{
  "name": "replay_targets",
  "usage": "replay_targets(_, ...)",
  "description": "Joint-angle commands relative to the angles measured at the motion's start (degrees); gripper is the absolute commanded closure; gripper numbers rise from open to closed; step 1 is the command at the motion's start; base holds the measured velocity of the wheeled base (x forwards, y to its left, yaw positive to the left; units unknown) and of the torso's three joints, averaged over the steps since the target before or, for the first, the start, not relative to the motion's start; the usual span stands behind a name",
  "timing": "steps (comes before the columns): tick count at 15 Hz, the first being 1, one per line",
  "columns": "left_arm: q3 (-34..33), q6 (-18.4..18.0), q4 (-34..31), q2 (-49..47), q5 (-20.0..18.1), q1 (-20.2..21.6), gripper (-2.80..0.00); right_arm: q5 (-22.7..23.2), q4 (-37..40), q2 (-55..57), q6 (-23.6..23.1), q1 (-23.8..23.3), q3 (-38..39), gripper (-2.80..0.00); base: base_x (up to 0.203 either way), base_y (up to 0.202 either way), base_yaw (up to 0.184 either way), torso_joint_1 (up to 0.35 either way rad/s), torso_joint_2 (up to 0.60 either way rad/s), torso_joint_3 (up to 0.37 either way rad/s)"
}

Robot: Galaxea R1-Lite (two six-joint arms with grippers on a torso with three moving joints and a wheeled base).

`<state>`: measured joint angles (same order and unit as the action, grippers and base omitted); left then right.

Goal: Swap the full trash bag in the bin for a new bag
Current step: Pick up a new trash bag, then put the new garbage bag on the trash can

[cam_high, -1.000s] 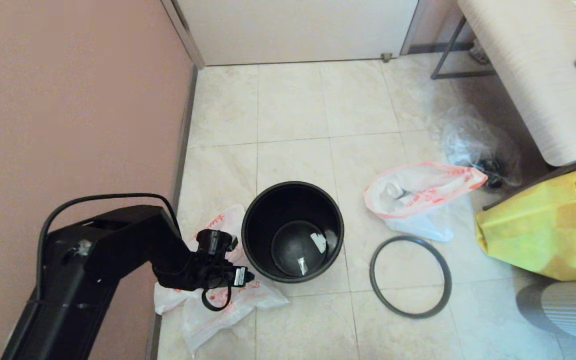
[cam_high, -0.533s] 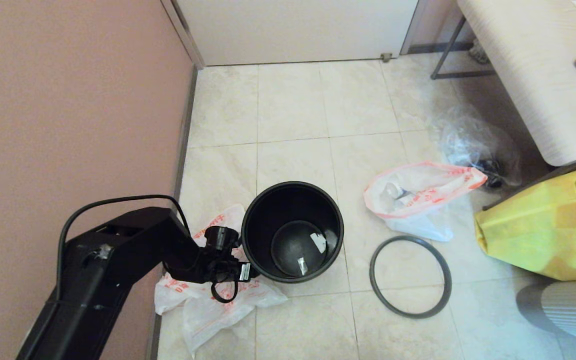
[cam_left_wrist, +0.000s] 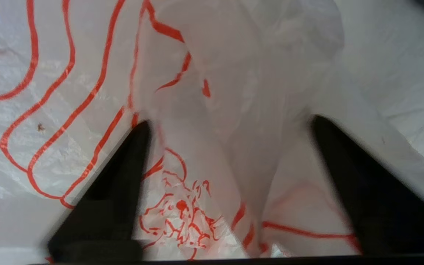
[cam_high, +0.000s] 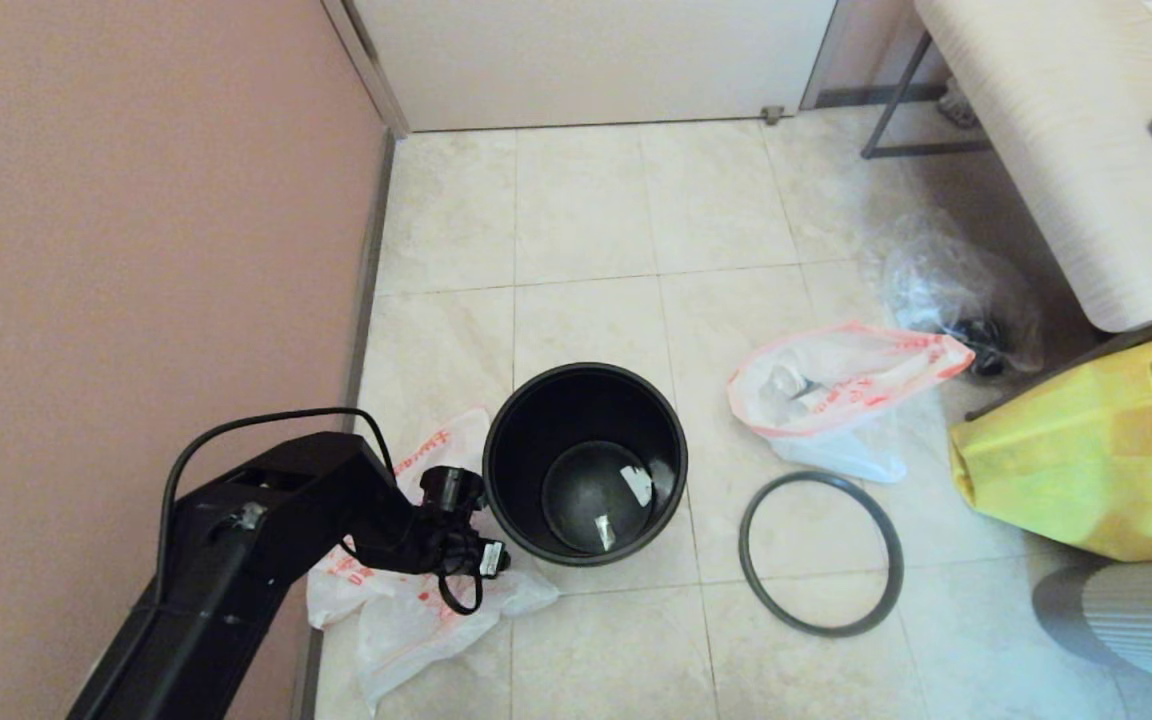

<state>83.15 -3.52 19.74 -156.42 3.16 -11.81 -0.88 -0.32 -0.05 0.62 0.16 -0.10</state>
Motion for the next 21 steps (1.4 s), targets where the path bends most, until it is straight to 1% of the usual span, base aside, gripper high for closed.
replay_targets(1,-0.1,-0.08,0.13,-0.38,0.09,-0.05,0.0,0.0,-0.03,0.05,-0.01,0.02,0.01,0.0,0.0,0.0,0.0,0.0,0.0,0.0)
replay_targets(6,-0.6,0.0,0.13,-0.12,0.09,0.04,0.0,0.0,-0.03,0.05,-0.01,0.02,0.01,0.0,0.0,0.0,0.0,0.0,0.0,0.0)
replay_targets(9,-4.18,0.78,0.81,3.49,0.09,0.05,0.0,0.0,-0.03,0.05,-0.01,0.02,0.01,0.0,0.0,0.0,0.0,0.0,0.0,0.0)
replay_targets(11,-12.42,2.66,3.64,10.42,0.19,-0.38,0.0,0.0,-0.03,0.05,-0.01,0.02,0.01,0.0,0.0,0.0,0.0,0.0,0.0,0.0)
replay_targets(15,-37.1,5.34,12.46,28.48,-0.02,-1.91,0.0,0.0,-0.03,0.05,-0.01,0.02,0.01,0.0,0.0,0.0,0.0,0.0,0.0,0.0)
replay_targets(17,-47.95,6.04,17.68,37.85,-0.22,-2.23,0.0,0.0,-0.03,0.05,-0.01,0.02,0.01,0.0,0.0,0.0,0.0,0.0,0.0,0.0)
replay_targets(19,-55.47,6.37,21.75,46.72,-0.2,-2.28,0.0,0.0,-0.03,0.05,-0.01,0.02,0.01,0.0,0.0,0.0,0.0,0.0,0.0,0.0)
replay_targets(21,-60.13,6.5,23.52,55.74,-0.13,-2.32,0.0,0.0,-0.03,0.05,-0.01,0.02,0.01,0.0,0.0,0.0,0.0,0.0,0.0,0.0)
